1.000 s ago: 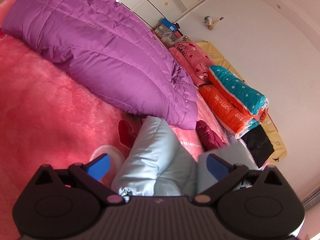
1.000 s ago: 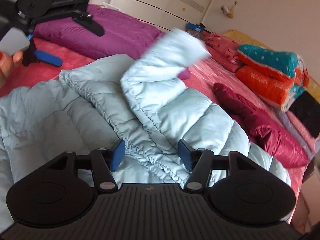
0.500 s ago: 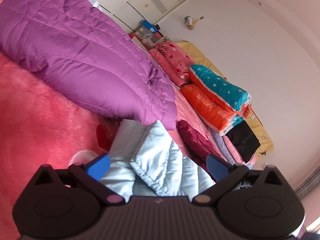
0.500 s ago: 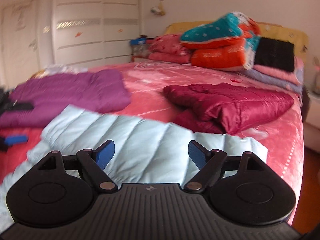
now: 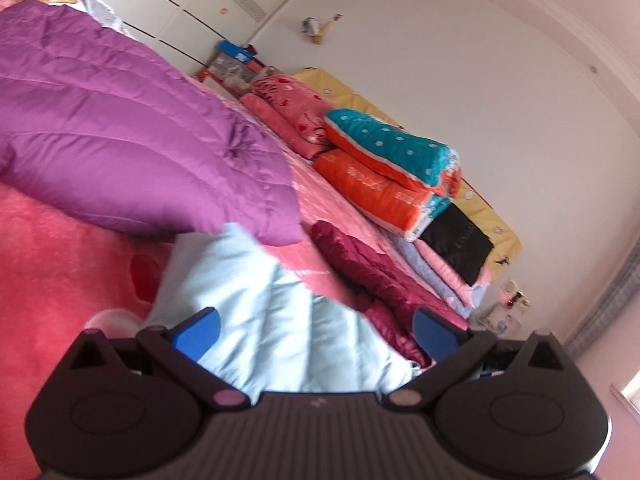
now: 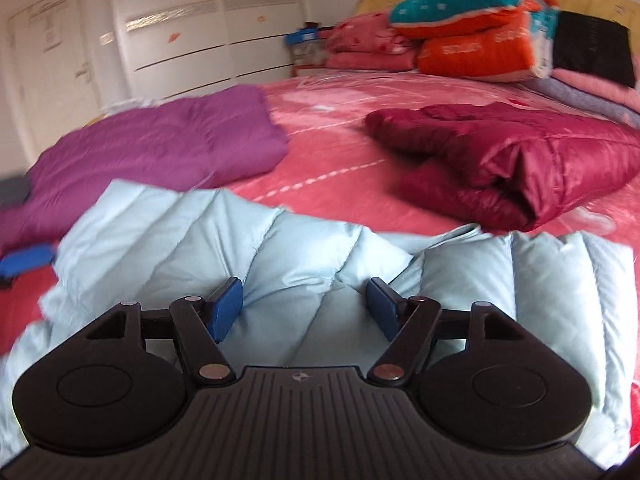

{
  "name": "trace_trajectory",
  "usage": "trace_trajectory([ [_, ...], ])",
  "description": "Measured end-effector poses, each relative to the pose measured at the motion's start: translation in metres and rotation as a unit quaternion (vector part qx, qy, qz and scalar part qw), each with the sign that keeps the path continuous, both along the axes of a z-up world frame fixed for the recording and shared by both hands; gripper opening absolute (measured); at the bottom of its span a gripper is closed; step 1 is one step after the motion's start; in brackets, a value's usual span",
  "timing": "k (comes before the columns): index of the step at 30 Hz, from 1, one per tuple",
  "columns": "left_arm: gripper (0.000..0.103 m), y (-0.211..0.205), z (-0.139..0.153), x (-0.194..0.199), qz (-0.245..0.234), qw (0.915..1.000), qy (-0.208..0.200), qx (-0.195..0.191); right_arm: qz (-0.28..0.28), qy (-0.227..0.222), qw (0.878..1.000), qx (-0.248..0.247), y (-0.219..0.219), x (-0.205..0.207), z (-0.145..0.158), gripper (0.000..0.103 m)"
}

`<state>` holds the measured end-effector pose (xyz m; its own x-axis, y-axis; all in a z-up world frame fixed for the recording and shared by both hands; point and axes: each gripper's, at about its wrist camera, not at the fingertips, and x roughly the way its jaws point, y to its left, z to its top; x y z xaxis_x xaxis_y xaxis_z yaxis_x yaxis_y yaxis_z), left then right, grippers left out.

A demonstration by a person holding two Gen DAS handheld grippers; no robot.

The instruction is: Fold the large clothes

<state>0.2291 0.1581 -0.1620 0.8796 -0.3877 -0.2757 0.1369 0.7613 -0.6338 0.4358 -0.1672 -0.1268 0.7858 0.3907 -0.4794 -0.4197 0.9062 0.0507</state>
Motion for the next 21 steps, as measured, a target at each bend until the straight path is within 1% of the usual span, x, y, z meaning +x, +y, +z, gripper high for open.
trace_trajectory([
  [2,0.102,-0.004,-0.001,0.003,-0.009,0.9999,-0.002,0.006,0.003,-0.013,1.0,-0.024,0.004,-0.008,-0.003,0.087],
  [3,0.102,-0.006,-0.002,0.004,-0.01,0.9999,0.001,0.011,-0.001,-0.015,1.0,-0.023,0.002,-0.009,-0.004,0.087],
  [5,0.102,-0.008,-0.005,0.007,-0.01,0.9997,0.009,0.019,-0.022,-0.021,1.0,-0.006,-0.002,-0.004,0.0,0.091],
  [6,0.102,-0.008,-0.006,0.008,-0.01,0.9996,0.013,0.023,-0.037,-0.029,0.999,-0.001,-0.005,-0.006,0.003,0.095],
  [8,0.102,-0.01,-0.006,0.009,-0.011,0.9994,0.014,0.029,-0.054,-0.043,0.997,0.016,-0.009,-0.009,0.01,0.099],
  [12,0.102,-0.012,-0.013,0.015,-0.011,0.9981,0.029,0.053,-0.077,-0.046,0.996,0.027,-0.023,-0.003,0.017,0.1],
  [13,0.102,-0.013,-0.014,0.017,-0.01,0.9975,0.033,0.062,-0.088,-0.052,0.994,0.027,-0.029,0.006,0.019,0.1],
  [14,0.102,-0.014,-0.015,0.018,-0.01,0.997,0.036,0.068,-0.097,-0.056,0.993,0.027,-0.033,0.006,0.02,0.1],
  [18,0.102,-0.014,-0.02,0.023,-0.007,0.9958,0.044,0.08,-0.137,-0.05,0.989,-0.006,-0.055,0.016,0.013,0.099],
  [21,0.102,-0.016,-0.026,0.03,-0.001,0.993,0.065,0.099,-0.161,-0.03,0.987,0.004,-0.079,0.022,-0.002,0.098],
])
